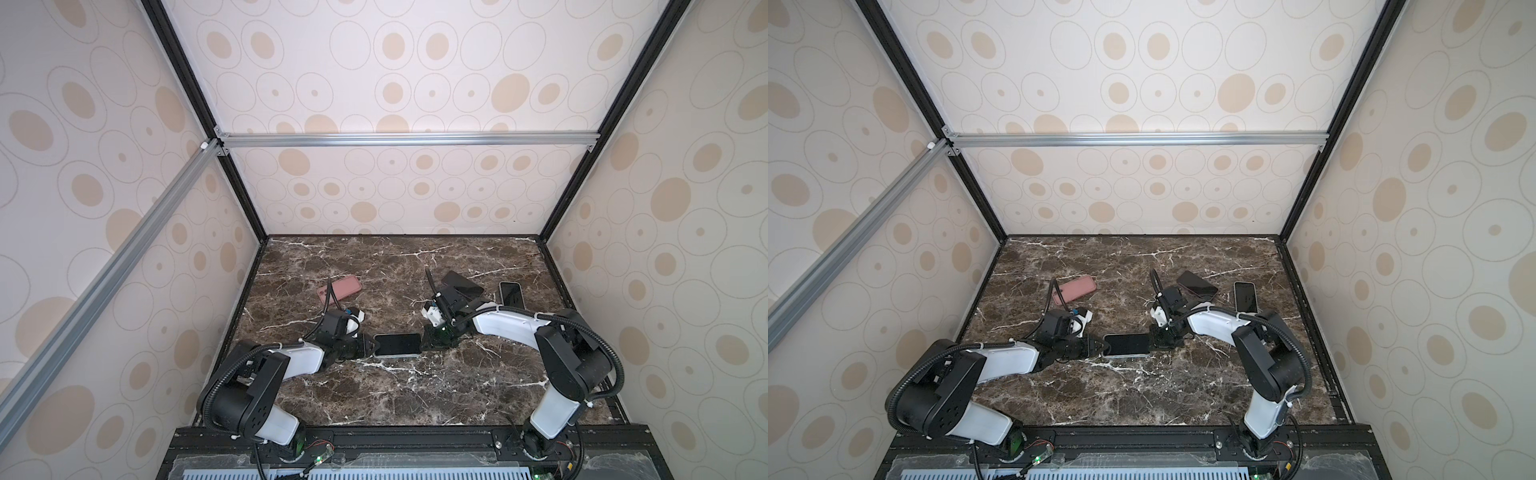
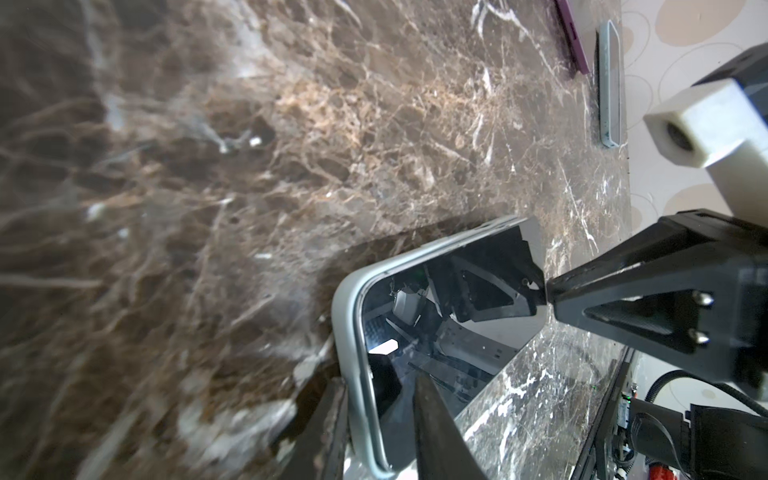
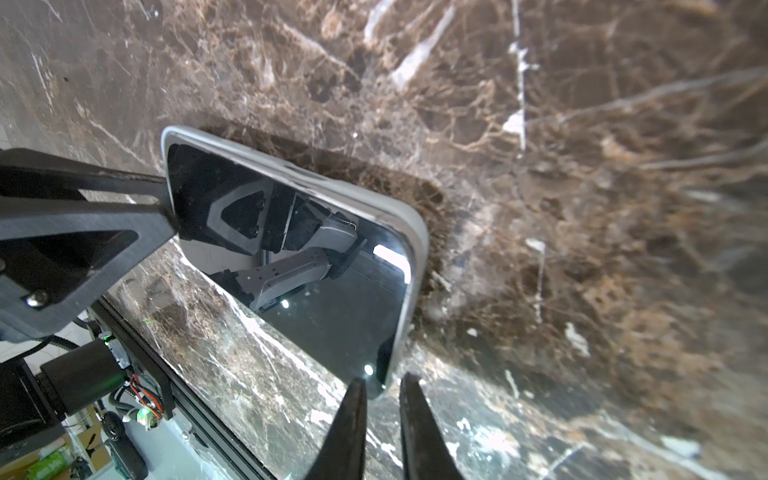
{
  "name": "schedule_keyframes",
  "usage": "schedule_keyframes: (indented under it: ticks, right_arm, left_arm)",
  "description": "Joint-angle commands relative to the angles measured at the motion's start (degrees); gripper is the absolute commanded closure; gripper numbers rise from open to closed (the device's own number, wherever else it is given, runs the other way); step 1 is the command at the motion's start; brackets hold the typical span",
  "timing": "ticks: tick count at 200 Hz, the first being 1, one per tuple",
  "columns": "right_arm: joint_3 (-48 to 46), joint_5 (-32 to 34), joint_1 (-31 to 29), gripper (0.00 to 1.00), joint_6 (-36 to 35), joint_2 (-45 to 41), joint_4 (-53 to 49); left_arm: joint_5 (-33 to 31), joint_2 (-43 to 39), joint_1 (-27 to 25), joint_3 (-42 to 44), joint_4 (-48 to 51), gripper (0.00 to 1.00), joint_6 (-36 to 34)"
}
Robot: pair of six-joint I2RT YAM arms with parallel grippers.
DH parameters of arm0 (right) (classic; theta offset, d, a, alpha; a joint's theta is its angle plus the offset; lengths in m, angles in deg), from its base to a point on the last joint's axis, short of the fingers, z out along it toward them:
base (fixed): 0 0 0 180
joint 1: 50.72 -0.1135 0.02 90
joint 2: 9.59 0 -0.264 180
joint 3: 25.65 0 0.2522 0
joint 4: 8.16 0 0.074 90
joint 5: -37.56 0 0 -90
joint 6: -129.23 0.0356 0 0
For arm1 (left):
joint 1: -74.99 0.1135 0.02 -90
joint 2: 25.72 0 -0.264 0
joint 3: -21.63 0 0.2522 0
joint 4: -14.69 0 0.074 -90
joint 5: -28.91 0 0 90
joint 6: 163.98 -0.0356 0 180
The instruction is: Put the phone into the phone case
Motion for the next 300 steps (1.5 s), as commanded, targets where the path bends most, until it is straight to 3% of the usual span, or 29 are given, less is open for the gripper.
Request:
schedule_keyframes:
  ticks: [1, 42, 114, 300]
  right_arm:
    - [1.67, -0.60, -0.82, 0.84, -0.71, 2.09, -0.32]
    - [2.60, -0.51, -1.76, 0.86, -1.14, 3.46, -0.19]
    - [4.31, 5.40, -4.57, 0.87, -2.81, 4.99, -3.82]
    - [2.91, 12.89, -8.24, 0.88, -3.01, 16.34, -1.59]
  left_arm:
    - [1.11, 1.40, -0.98, -1.51, 2.09, 0.76, -1.31]
    - [1.44, 2.31, -1.96, -2.01, 2.88, 0.79, -1.54]
    - [-1.66, 1.66, -4.27, -3.18, 9.55, 0.77, -2.70]
    - [-3.90, 1.81, -5.69, -1.27, 7.33, 0.80, -0.19]
